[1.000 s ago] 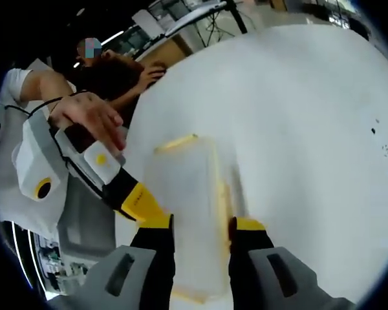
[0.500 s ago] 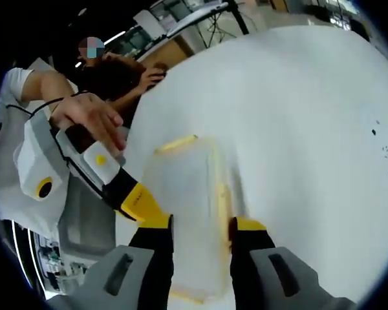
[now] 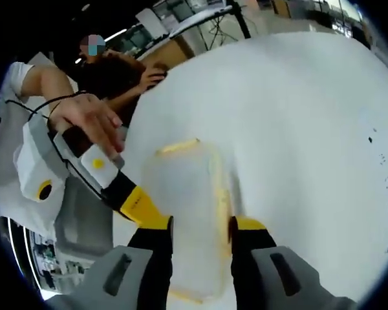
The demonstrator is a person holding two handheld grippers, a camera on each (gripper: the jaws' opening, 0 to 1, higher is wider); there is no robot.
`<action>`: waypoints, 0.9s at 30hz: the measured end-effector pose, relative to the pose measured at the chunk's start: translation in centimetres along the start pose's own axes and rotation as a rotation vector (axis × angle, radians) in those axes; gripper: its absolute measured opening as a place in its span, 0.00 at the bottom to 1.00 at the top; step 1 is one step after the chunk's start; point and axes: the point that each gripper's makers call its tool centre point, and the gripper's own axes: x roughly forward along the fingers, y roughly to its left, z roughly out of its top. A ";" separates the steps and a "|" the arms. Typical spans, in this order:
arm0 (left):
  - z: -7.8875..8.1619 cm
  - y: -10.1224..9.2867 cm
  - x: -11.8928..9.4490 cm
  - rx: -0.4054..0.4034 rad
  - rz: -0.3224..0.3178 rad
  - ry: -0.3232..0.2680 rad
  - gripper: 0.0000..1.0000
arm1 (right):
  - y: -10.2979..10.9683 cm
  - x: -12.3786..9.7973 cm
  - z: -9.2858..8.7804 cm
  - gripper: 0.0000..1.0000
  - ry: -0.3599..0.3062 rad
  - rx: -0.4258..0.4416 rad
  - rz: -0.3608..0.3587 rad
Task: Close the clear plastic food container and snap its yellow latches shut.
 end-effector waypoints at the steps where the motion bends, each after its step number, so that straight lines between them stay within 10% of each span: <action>1: 0.0 0.0 0.0 -0.002 0.002 -0.001 0.27 | -0.3 -0.1 0.0 0.27 -0.001 -0.002 0.006; 17: -0.1 -0.3 -0.3 0.072 0.001 -0.005 0.28 | -0.2 -0.5 0.1 0.29 -0.017 -0.038 -0.039; 27: -0.2 0.2 -1.7 -0.095 -0.004 -0.026 0.29 | 0.7 -2.1 0.5 0.33 -0.040 -0.046 -0.099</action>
